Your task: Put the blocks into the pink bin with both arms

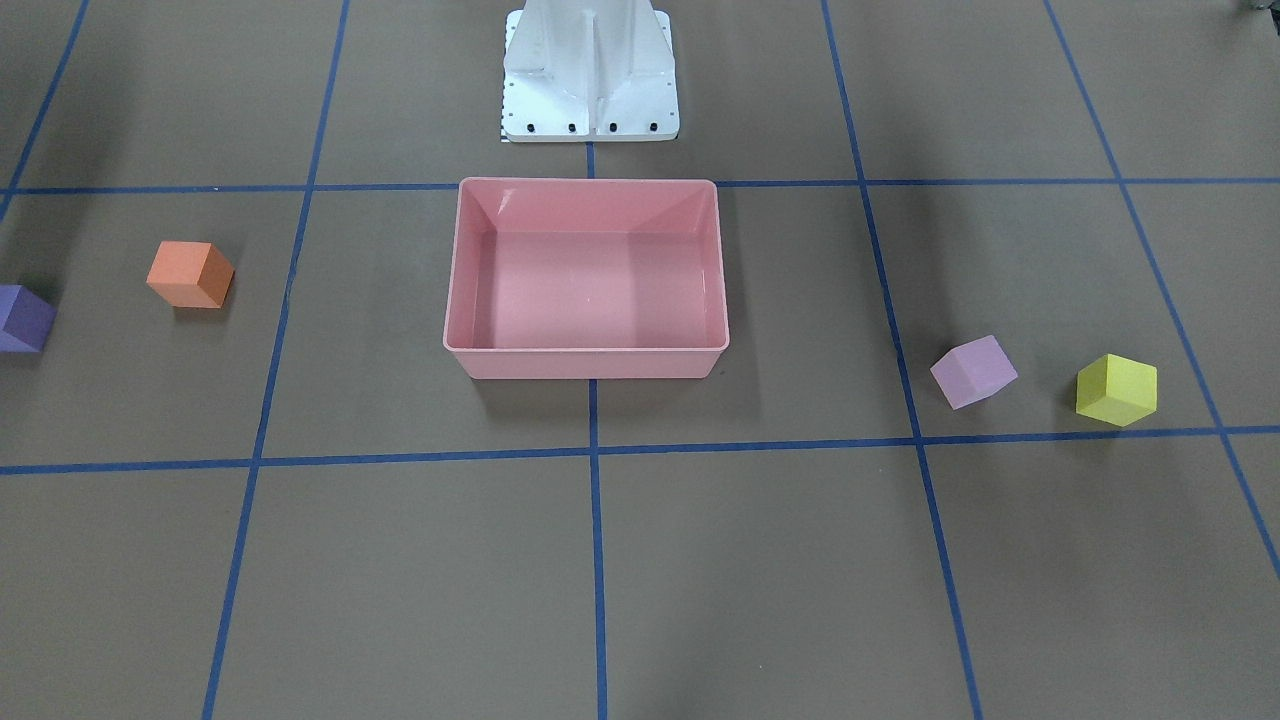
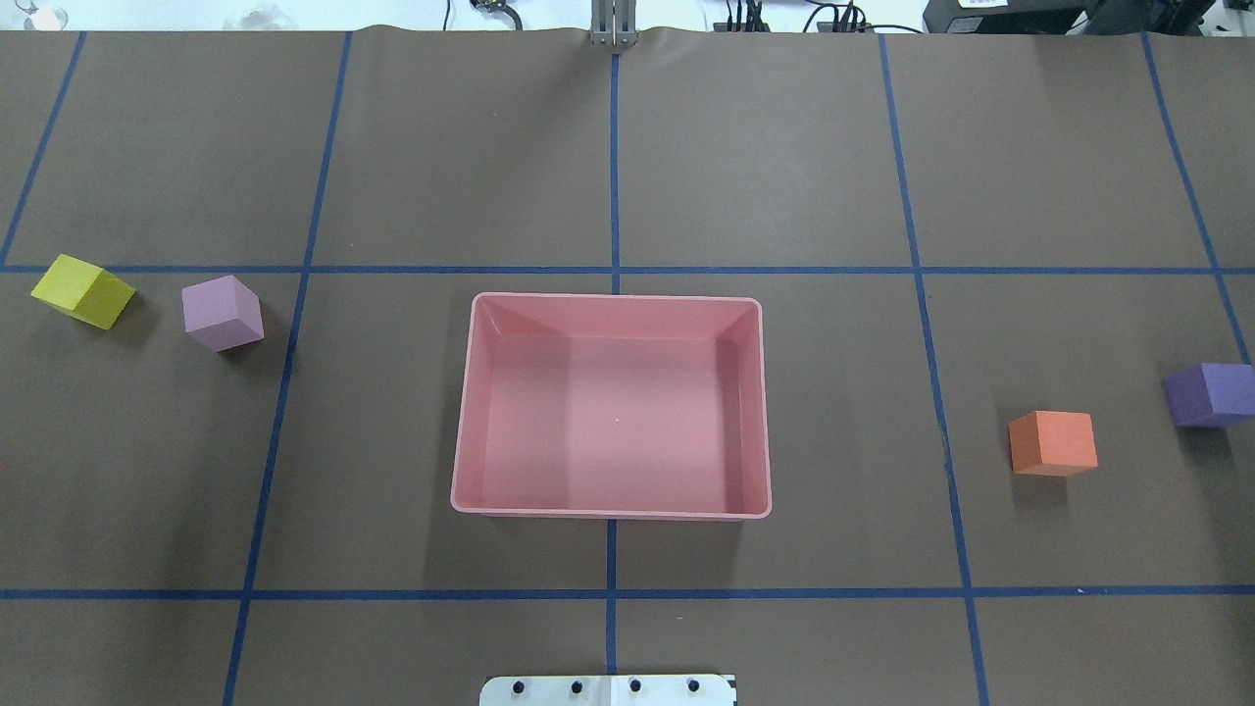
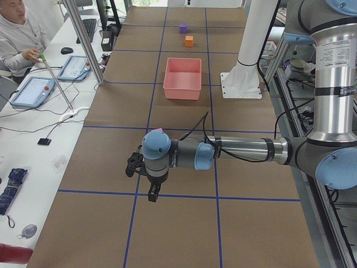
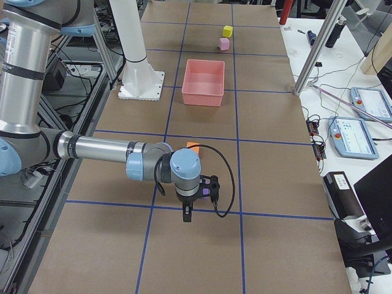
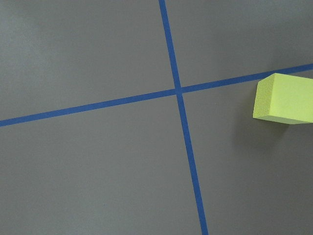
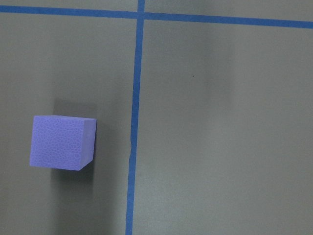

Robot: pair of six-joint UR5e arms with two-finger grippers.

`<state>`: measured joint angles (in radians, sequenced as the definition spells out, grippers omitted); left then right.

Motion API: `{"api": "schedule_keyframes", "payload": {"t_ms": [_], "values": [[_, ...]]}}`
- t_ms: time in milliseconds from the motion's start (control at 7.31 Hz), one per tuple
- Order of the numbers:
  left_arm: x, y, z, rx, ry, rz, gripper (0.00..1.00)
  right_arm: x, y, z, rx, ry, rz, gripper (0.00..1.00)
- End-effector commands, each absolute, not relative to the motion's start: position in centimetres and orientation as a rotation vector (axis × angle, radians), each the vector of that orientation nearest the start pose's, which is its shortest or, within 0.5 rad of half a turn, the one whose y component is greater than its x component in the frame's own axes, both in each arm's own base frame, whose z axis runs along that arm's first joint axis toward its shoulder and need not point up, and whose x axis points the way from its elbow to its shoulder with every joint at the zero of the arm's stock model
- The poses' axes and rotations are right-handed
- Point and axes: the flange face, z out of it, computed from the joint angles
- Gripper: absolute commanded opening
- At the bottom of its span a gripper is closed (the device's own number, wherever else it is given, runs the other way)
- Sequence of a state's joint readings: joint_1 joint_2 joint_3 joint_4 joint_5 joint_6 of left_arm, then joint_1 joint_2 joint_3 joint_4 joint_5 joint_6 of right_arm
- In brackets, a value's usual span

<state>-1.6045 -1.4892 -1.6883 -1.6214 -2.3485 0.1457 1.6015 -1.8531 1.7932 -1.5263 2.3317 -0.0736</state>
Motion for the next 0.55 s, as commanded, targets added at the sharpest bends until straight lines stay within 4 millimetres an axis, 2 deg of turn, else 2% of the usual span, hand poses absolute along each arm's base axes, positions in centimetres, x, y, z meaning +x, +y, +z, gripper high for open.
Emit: {"api": "schedule_keyframes", "payload": {"t_ms": [0, 411], "values": [[-7.9, -46.2, 62.8, 0.163, 0.768, 0.144, 1.0, 7.6, -37.0, 66.8, 0.025, -0.761, -0.035, 1.0], [-7.1, -47.8, 60.7, 0.199, 0.813, 0.172, 1.0, 7.6, -37.0, 66.6, 0.029, -0.76, -0.037, 1.0]]}}
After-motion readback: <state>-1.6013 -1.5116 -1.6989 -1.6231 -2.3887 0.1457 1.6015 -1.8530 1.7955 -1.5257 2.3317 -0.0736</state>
